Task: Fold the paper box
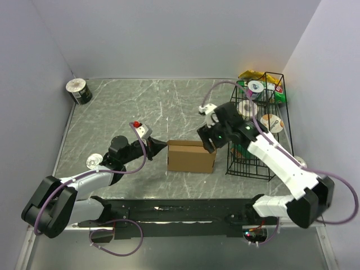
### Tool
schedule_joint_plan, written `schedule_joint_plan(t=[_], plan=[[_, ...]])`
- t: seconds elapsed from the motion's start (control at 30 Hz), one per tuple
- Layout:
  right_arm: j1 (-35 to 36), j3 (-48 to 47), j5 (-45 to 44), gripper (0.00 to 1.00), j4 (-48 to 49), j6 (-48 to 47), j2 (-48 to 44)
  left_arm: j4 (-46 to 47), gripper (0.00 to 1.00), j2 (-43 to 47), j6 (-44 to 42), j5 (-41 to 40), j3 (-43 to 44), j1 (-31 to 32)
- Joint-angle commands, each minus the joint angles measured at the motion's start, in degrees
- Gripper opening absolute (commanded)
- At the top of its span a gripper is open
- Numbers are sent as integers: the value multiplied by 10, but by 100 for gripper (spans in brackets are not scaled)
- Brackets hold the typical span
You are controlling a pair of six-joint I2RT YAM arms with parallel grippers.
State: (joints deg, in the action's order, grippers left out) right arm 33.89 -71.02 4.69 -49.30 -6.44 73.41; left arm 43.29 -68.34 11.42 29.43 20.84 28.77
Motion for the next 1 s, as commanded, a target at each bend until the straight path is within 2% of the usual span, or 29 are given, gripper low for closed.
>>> schedule_joint_plan(t=[0.0,0.17,0.43,0.63,0.97], plan=[[-46,50,39,75,42,22,-71,16,1,15,-16,18,3,4],[-83,88,63,68,70,14,-95,16,1,13,-19,19,4,8],[-102,89,50,66,97,-23,-44,13,1,19,-24,14,3,10],[-124,89,85,61,109,-45,-14,7,1,21,-26,12,3,12],[-137,103,122,47,92,-57,-10,6,1,20,-30,5,4,13]])
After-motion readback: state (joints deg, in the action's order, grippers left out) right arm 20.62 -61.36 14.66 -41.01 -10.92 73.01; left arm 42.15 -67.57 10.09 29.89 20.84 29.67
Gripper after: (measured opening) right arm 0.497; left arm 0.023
